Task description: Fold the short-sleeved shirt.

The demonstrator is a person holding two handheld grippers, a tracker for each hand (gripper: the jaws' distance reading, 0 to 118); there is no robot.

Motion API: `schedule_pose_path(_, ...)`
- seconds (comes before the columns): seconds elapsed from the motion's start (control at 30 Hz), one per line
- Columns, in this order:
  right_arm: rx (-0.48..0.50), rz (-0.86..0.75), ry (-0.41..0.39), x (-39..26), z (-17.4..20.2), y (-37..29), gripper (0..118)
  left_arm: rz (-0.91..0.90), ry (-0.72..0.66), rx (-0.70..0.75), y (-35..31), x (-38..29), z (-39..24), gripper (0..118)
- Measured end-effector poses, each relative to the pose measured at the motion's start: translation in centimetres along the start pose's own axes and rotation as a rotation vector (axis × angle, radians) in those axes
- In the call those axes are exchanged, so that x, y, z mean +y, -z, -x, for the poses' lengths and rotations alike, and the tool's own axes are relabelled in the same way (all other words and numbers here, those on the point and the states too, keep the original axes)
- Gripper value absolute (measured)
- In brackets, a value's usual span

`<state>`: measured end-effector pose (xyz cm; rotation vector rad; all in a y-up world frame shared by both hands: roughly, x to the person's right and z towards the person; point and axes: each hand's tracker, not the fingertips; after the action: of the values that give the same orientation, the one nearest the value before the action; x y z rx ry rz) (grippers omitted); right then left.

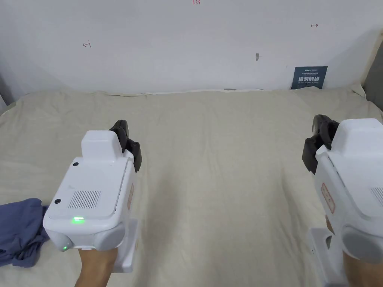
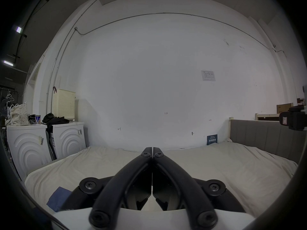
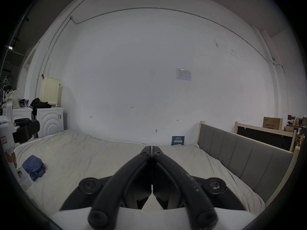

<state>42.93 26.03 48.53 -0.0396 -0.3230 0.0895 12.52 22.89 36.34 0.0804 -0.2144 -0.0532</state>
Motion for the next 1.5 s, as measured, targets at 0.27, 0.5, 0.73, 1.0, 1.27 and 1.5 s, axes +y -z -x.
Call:
schedule_pose_path(0.27, 0.003, 0.003, -0.002, -0.03, 0.07, 0.0, 2, 0.008, -0.019, -0.008, 0.12, -0.11, 0.01, 0)
schedule_pose_path(0.5, 0.004, 0.001, 0.0, 0.05, 0.24, 0.08, 2, 0.011, -0.011, -0.009, 0.17, -0.13, 0.05, 0)
schedule_pose_path(0.73, 0.004, 0.001, -0.002, 0.15, 0.42, 0.01, 2, 0.012, -0.015, -0.013, 0.2, -0.13, 0.27, 0)
schedule_pose_path(1.0, 0.008, 0.0, -0.002, 0.22, 0.56, -0.04, 2, 0.01, -0.008, -0.014, 0.1, -0.03, 0.38, 0)
schedule_pose_path(1.27, 0.008, -0.002, -0.003, 0.21, 0.57, -0.06, 2, 0.011, -0.004, -0.018, 0.1, -0.05, 0.4, 0)
schedule_pose_path(1.5, 0.001, 0.001, -0.003, 0.17, 0.58, -0.01, 15, 0.008, -0.019, -0.016, 0.1, -0.14, 0.45, 3)
